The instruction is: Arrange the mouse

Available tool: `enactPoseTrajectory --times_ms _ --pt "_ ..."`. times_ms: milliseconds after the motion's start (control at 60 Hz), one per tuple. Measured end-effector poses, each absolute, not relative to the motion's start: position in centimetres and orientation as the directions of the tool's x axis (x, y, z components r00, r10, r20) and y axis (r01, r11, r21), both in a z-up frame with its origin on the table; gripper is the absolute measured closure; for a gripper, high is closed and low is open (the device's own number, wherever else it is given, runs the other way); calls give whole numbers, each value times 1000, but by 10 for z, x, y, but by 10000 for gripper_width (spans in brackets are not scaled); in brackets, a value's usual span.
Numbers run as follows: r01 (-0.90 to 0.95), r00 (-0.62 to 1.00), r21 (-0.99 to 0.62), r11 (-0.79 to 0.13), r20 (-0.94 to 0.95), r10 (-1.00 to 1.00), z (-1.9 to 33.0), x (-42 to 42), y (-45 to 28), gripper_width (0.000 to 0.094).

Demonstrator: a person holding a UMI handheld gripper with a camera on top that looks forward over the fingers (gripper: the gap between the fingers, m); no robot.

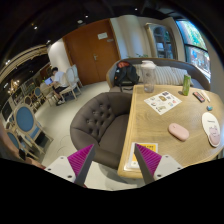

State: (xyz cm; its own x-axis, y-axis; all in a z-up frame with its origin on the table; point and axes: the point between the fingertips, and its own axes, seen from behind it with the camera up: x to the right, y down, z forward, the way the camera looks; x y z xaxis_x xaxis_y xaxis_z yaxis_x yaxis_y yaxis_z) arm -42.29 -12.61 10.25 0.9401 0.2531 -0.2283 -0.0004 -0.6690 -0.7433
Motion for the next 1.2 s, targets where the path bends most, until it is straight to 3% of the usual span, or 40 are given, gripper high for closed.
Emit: enactPoseTrajectory --times_ms 250,717,933,950,967,1200 --pt "3 940 -733 -681 -229 251 88 -392 -114 100" --pt "-26 998 -793 -609 -50 22 20 -178 -45 112" --pt "28 997 -797 -603 -20 72 -12 -162 -9 113" --pt "29 997 -799 -601 -20 75 -13 -163 -6 62" --pt "32 997 -797 -603 -18 77 -14 -163 -4 106" --pt "5 999 -811 -585 -20 37 -14 -160 30 141"
